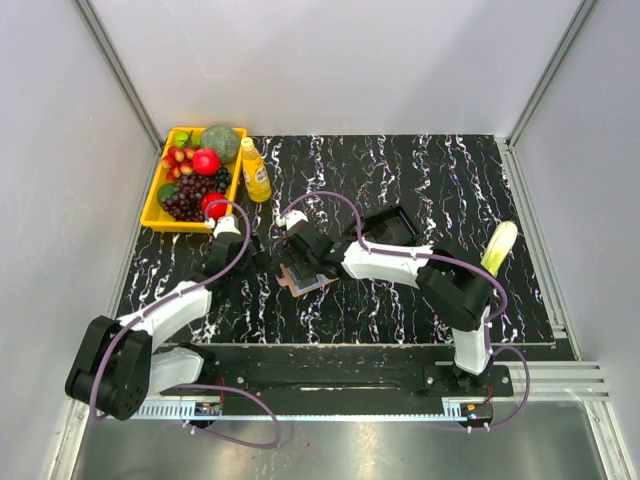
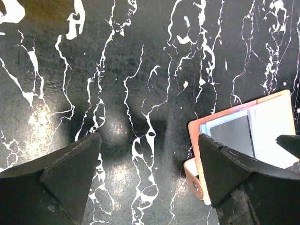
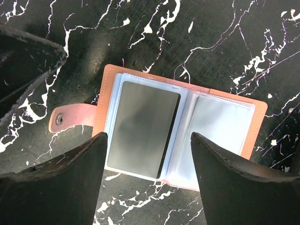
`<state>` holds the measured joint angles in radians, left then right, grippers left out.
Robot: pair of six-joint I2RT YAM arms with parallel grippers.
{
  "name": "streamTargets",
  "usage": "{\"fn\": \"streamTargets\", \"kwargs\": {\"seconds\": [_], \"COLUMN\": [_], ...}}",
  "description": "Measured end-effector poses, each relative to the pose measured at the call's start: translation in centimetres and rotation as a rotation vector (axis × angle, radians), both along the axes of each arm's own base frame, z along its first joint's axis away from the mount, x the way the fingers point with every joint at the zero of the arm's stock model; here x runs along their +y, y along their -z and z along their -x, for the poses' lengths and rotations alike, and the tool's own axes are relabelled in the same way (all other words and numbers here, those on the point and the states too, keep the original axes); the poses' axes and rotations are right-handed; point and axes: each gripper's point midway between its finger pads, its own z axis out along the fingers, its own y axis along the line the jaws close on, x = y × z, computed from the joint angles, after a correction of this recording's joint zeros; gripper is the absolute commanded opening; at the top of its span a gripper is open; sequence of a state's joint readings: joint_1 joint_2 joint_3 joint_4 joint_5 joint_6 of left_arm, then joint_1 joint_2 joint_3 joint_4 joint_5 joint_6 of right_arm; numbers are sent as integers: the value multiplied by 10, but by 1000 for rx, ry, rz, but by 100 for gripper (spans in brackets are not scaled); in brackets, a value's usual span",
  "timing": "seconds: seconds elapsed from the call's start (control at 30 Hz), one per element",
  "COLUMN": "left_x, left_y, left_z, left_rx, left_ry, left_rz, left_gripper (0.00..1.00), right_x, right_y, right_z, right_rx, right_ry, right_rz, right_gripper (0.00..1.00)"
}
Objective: Put the credit cards into the card holder
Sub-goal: Turn over the card slot in the card holder.
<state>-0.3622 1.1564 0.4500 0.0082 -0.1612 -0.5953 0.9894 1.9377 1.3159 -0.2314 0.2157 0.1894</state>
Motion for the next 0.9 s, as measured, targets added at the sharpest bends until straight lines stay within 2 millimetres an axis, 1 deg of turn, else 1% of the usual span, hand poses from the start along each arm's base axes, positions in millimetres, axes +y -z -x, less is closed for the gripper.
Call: {"fn": "streamTargets", "kwargs": {"seconds": [0.07, 0.2, 0.27, 0.37, 0.43, 0.6, 0.7, 0.73, 0.8, 0.83, 0.9], "left_x": [-1, -12, -18, -24, -27, -34, -38, -39, -43, -44, -46], "left_y": [3, 3, 4, 14, 19, 22, 25, 26, 26, 26, 26], "left_z": [2, 5, 6, 10, 14, 19, 25, 27, 29, 29, 30], "left_rx": [14, 12, 13, 47, 69, 81, 96, 102, 107, 108, 109], "left_ry": [6, 40, 62, 83, 93, 104, 112, 113, 118, 119, 120], "left_rz": [-3, 5, 10, 13, 17, 57, 95, 106, 129, 137, 150], "left_gripper": [85, 84, 79, 74, 66, 62, 60, 57, 55, 49, 43], "right_x": [1, 2, 3, 4, 2, -4, -4, -4, -4, -4, -3], "right_y": [0, 1, 2, 3, 2, 1, 1, 1, 1, 1, 1], "right_z": [0, 2, 3, 4, 2, -5, -5, -5, -5, -5, -5], "right_rx": [4, 11, 14, 14, 4, -23, -21, -20, -17, -16, -15], "right_ry": [11, 27, 30, 43, 66, 130, 147, 150, 154, 154, 154], "right_rz": [-7, -13, -15, -16, -15, -9, -15, -17, -21, -22, -23], "right_gripper": [81, 83, 84, 86, 86, 86, 86, 86, 86, 86, 85]}}
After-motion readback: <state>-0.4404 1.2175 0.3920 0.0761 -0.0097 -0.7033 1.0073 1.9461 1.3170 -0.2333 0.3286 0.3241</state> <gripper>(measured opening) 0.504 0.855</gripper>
